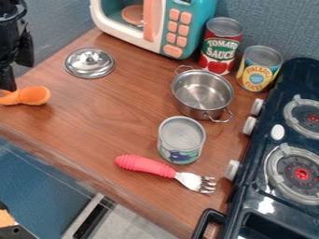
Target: Move the silver pot to the left side of the red fork
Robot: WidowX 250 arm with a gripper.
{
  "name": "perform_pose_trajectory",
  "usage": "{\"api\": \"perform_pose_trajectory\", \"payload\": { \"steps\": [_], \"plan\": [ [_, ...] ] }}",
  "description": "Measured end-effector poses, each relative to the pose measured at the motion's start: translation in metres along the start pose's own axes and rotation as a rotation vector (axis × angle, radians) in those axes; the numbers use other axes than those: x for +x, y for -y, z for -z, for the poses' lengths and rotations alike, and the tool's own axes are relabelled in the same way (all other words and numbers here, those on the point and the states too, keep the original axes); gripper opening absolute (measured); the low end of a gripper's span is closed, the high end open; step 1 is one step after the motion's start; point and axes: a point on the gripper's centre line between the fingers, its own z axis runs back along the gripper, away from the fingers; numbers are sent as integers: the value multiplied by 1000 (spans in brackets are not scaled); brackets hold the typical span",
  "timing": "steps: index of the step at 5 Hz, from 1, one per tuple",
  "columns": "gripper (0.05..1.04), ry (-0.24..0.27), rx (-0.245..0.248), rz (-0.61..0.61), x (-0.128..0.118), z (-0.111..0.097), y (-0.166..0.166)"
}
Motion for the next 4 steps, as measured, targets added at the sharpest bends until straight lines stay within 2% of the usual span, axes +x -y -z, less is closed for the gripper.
{"api": "perform_pose_trajectory", "payload": {
  "steps": [1,2,3,4],
  "plan": [
    [999,-13,27,6,-4,7,-4],
    [999,-49,-4,86,-27,-8,-1],
    [999,-95,-14,232,-64,-22,4],
    [999,-169,-70,409,-109,-40,19]
  ]
}}
